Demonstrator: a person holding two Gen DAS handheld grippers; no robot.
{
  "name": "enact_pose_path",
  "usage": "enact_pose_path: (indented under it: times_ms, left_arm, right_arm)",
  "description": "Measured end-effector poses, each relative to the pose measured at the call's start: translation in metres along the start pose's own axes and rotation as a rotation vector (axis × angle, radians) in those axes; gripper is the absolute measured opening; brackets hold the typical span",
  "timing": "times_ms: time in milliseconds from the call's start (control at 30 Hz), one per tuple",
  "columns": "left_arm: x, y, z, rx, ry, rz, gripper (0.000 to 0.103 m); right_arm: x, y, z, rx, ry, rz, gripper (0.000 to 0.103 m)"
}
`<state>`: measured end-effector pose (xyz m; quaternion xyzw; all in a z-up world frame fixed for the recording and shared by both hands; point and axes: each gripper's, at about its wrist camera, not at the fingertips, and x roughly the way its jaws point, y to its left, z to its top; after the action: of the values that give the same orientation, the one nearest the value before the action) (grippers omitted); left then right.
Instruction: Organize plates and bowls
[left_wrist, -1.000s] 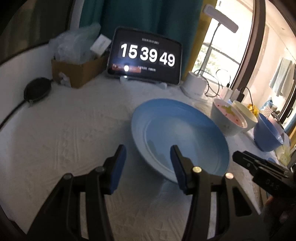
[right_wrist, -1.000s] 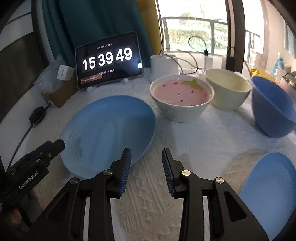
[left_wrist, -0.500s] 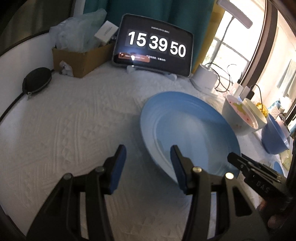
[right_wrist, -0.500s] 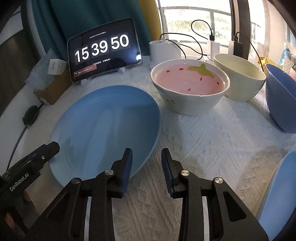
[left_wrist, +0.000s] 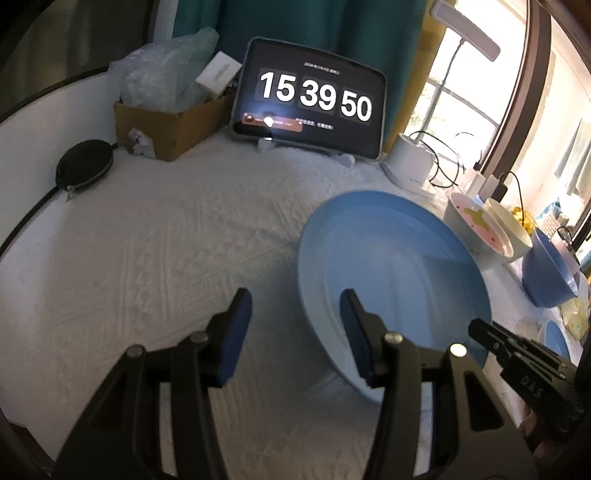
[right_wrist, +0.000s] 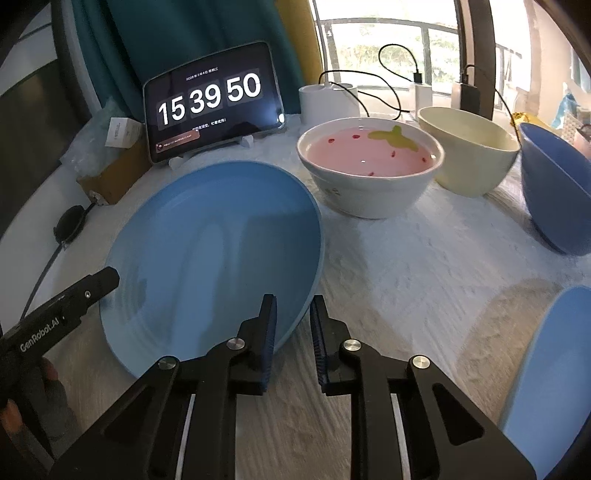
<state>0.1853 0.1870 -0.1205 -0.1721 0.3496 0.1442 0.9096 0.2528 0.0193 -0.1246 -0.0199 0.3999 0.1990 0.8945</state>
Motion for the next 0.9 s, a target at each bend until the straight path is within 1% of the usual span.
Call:
enact_pose_path:
  times_ms: [200, 400, 567, 767, 800, 833, 900]
  left_arm:
    - [-0.014, -0.011, -0.004, 0.03, -0.022, -0.01, 0.051]
    - [-0.017, -0.026, -0.008, 0.061, -0.02, -0.023, 0.051]
    - [-0.007, -0.041, -0.012, 0.107, -0.002, -0.029, 0.051]
    - [0.005, -0.049, -0.012, 0.138, 0.026, -0.037, 0.051]
    - [0.007, -0.05, -0.011, 0.141, 0.029, -0.04, 0.051]
    - [0.008, -0.051, -0.011, 0.144, 0.038, -0.048, 0.051]
    - [0.014, -0.053, -0.011, 0.157, 0.068, -0.06, 0.051]
  right_arm:
    - [-0.018, -0.012, -0.013, 0.005, -0.001, -0.028, 0.02]
    - [-0.035, -0.027, -0.028, 0.009, 0.003, -0.047, 0.02]
    - [-0.047, -0.035, -0.035, 0.007, 0.003, -0.055, 0.02]
    - [-0.041, -0.039, -0.032, 0.02, 0.005, -0.062, 0.021]
    - [-0.039, -0.038, -0.03, 0.024, 0.006, -0.062, 0.024]
    - [-0.036, -0.037, -0.027, 0.025, 0.003, -0.059, 0.03]
    - [-0.033, -0.036, -0.023, 0.024, 0.0, -0.059, 0.036]
